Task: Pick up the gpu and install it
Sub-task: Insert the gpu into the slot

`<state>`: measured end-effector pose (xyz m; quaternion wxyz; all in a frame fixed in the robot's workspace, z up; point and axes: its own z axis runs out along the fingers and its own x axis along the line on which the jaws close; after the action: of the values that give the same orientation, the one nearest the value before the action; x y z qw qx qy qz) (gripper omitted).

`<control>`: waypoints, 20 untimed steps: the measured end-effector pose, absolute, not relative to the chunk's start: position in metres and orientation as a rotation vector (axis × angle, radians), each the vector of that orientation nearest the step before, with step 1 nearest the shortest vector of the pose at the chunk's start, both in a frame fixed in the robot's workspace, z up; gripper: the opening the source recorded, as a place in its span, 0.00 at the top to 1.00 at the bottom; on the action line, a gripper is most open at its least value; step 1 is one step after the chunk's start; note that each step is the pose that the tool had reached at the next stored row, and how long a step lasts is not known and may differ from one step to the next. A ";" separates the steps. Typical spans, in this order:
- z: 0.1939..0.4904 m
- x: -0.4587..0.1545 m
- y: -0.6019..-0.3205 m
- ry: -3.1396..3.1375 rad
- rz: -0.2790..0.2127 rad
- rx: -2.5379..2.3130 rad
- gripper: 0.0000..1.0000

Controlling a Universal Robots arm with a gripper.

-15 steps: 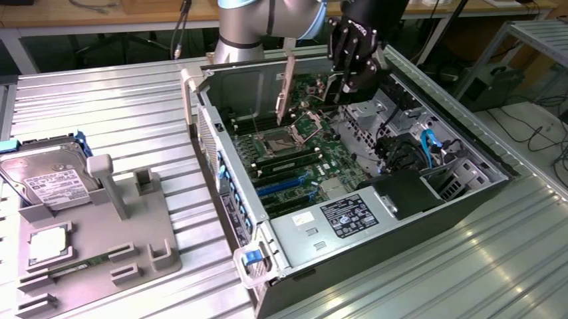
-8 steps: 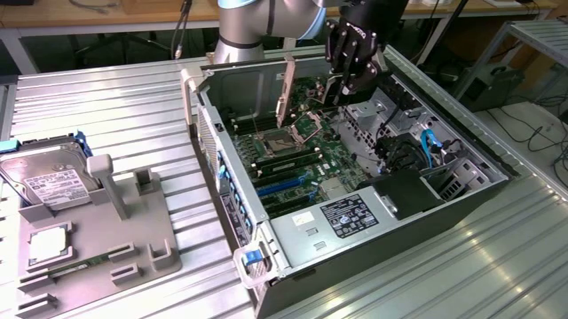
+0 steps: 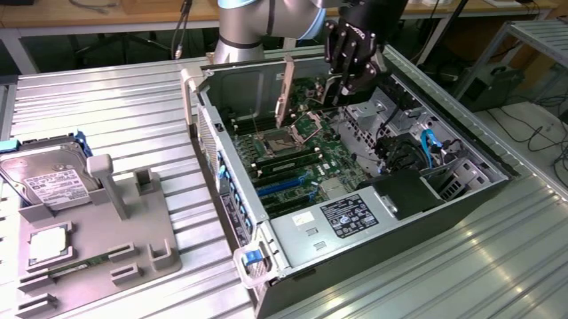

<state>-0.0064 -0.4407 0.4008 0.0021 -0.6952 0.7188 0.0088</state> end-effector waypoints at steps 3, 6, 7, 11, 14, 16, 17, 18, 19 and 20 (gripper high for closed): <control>0.401 -0.007 -0.441 2.258 0.028 -2.178 0.72; 0.400 -0.007 -0.441 2.258 0.028 -2.178 0.72; 0.400 -0.007 -0.441 2.258 0.028 -2.178 0.72; 0.400 -0.007 -0.441 2.258 0.027 -2.178 0.72; 0.400 -0.007 -0.441 2.258 0.027 -2.178 0.72; 0.400 -0.007 -0.441 2.256 0.025 -2.179 0.72; 0.400 -0.007 -0.441 2.253 0.023 -2.180 0.72; 0.399 -0.008 -0.441 2.247 0.021 -2.184 0.72; 0.397 -0.008 -0.441 2.240 0.021 -2.191 0.72; 0.395 -0.008 -0.441 2.235 0.021 -2.196 0.72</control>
<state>-0.0085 -0.4406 0.3953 0.0040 -0.7008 0.7133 0.0067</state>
